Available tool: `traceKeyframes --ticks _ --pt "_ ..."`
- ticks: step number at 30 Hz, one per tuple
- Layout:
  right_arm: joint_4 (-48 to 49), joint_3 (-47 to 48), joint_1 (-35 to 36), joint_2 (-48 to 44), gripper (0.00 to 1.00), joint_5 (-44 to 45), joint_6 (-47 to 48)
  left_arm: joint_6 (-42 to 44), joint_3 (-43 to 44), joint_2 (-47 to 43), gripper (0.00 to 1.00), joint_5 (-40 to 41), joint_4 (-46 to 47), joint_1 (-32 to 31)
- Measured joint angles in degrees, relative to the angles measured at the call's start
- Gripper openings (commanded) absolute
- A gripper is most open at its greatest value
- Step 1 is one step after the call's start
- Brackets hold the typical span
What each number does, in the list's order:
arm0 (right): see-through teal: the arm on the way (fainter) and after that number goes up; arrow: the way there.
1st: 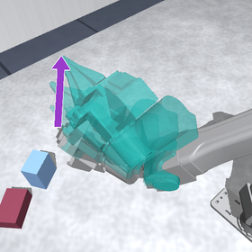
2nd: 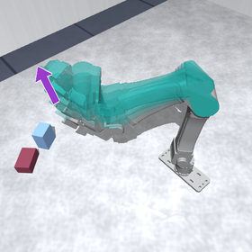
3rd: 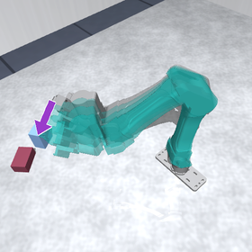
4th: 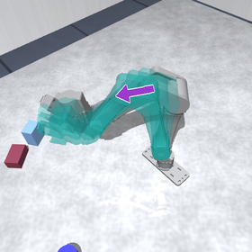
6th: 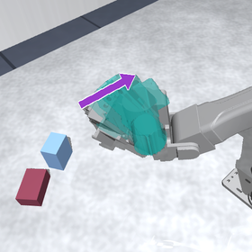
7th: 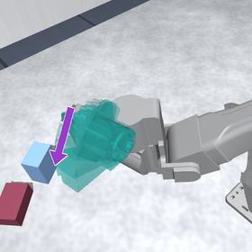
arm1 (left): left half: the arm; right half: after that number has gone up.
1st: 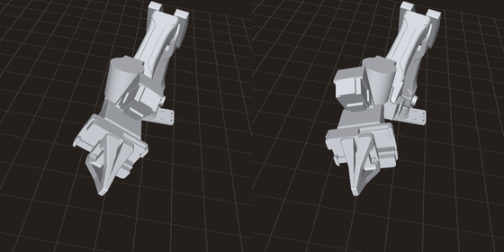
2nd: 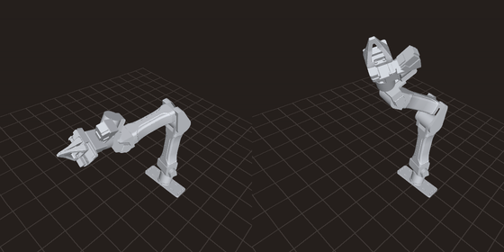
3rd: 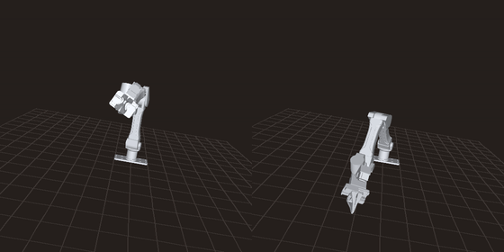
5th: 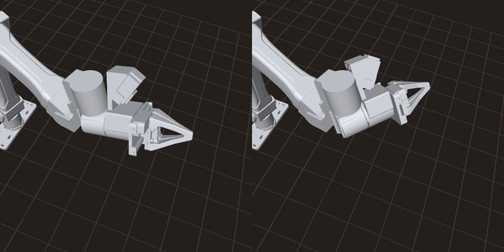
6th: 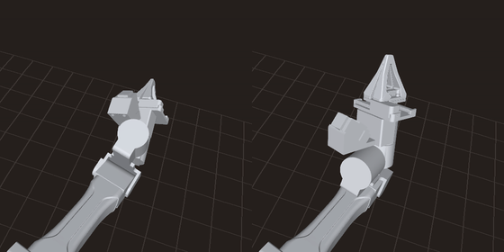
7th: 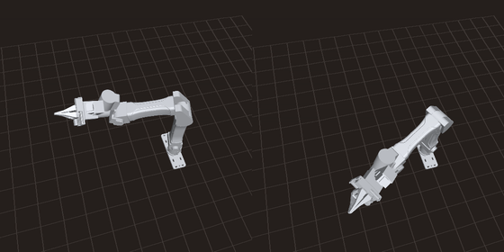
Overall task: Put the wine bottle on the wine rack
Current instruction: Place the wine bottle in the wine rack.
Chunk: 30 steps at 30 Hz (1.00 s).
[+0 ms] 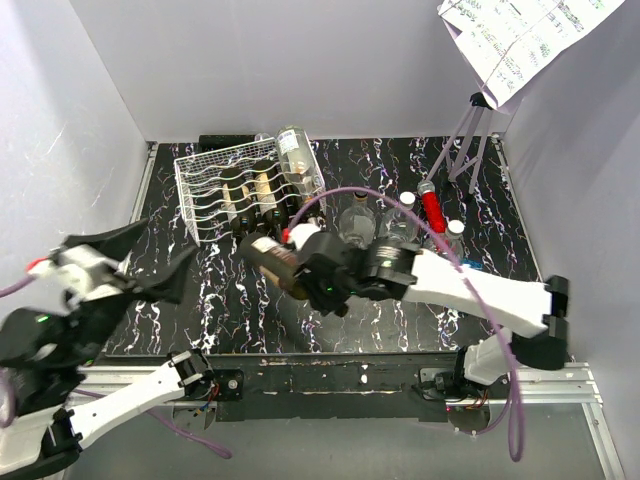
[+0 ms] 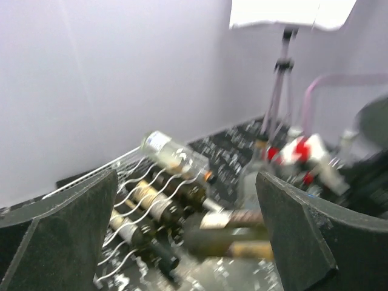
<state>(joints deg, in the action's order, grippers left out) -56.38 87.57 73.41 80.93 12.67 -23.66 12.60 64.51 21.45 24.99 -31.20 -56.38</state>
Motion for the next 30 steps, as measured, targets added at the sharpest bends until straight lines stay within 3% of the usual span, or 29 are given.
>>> traceKeyframes --ticks 6,18,30 --pt "7.13 5.42 4.33 15.04 0.01 0.48 -2.51 -10.75 7.50 -4.79 0.98 -2.69 -3.89 0.02" --pt "13.97 24.09 4.20 36.06 0.01 7.15 -10.95 -20.70 6.78 -3.15 0.98 -6.56 -15.30 0.02" --pt "16.04 25.11 2.05 38.84 0.01 6.08 -12.63 -21.14 6.25 -3.19 0.98 -8.31 -15.43 0.02"
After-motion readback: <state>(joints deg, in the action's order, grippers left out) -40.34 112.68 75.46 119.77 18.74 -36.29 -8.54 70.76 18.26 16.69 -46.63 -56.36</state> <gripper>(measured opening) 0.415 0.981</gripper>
